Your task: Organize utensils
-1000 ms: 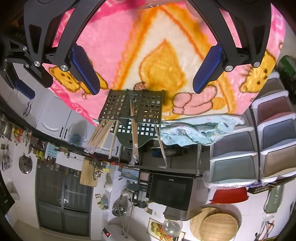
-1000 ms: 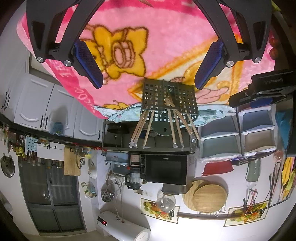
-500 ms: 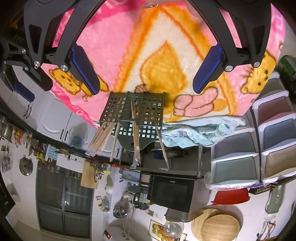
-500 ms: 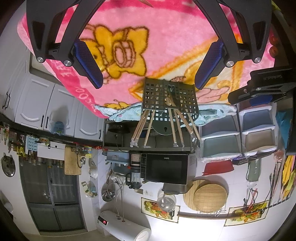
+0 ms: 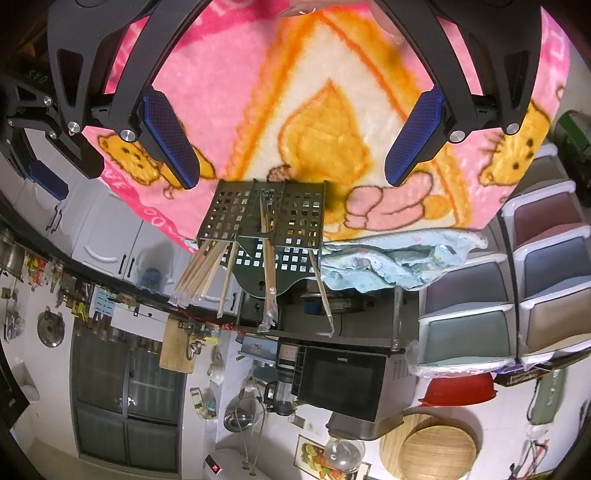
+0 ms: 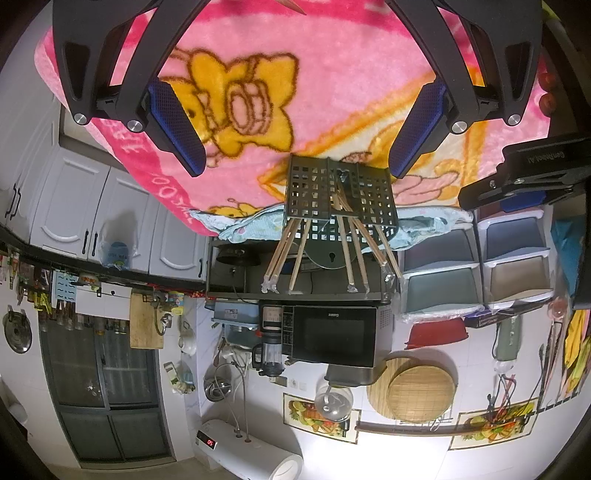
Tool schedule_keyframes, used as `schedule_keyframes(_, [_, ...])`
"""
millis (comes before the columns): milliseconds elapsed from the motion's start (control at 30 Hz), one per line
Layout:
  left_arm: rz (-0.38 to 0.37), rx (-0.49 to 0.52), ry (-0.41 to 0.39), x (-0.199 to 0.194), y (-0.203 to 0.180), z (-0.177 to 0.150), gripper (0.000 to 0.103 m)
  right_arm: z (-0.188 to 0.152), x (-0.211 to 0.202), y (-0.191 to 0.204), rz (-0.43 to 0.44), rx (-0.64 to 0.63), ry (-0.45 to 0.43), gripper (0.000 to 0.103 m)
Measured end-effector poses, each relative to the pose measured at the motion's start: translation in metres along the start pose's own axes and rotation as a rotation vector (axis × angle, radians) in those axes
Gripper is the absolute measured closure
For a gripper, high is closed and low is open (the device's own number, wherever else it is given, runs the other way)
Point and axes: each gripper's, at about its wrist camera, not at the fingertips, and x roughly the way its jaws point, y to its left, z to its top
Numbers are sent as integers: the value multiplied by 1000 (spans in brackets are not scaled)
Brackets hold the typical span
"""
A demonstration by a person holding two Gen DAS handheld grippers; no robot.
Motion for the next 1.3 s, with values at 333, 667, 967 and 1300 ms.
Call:
schedule_keyframes(333, [-3, -1, 1, 0, 0, 0, 11, 0, -1, 0, -2, 0, -1, 6])
schedule_keyframes(667, [2, 0, 5, 0, 1, 2, 11, 0, -1, -1, -2, 0, -1, 6])
schedule_keyframes(967, [4, 3, 8, -1, 2, 2, 11, 0, -1, -2, -3, 0, -1, 6])
schedule_keyframes(1300, [8, 9, 25, 1, 0, 3, 11, 2, -1, -5, -12, 5, -10, 6])
